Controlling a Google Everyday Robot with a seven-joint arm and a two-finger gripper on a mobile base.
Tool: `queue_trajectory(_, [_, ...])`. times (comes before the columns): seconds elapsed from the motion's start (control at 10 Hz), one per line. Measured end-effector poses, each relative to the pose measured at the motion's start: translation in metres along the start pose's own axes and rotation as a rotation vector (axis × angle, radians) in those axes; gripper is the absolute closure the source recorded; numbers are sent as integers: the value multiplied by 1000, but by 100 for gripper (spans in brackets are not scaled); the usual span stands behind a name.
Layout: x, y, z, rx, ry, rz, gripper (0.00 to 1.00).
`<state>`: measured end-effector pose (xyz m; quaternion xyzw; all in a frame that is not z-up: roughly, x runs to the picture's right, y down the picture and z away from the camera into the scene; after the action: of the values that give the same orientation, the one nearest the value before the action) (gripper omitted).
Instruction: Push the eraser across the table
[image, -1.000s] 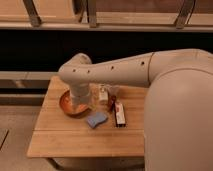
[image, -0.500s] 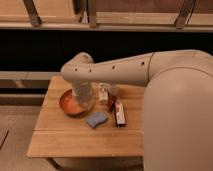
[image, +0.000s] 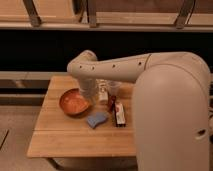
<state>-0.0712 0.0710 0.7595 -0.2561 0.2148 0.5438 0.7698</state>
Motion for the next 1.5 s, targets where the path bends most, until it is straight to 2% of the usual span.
queue_trajectory(0.2, [0, 0, 0, 0, 0, 0, 100])
queue_trajectory(0.4, [-1, -11, 10, 1, -17, 29, 100])
queue_trajectory(0.6, [-3, -29, 31, -66, -48, 133, 100])
queue_trajectory(0.7, [-1, -45, 51, -137, -57, 232, 100])
queue_trajectory(0.9, [4, -58, 83, -259, -68, 346, 100])
queue_trajectory(1.0, [6, -63, 98, -314, -72, 392, 100])
queue_trajectory(1.1, [9, -72, 112, -351, -69, 432, 100])
queue_trajectory(1.2, [12, -78, 125, -378, -59, 451, 100])
queue_trajectory(1.3, [12, -76, 134, -393, -42, 434, 100])
queue_trajectory(1.5, [13, -61, 142, -386, 10, 351, 100])
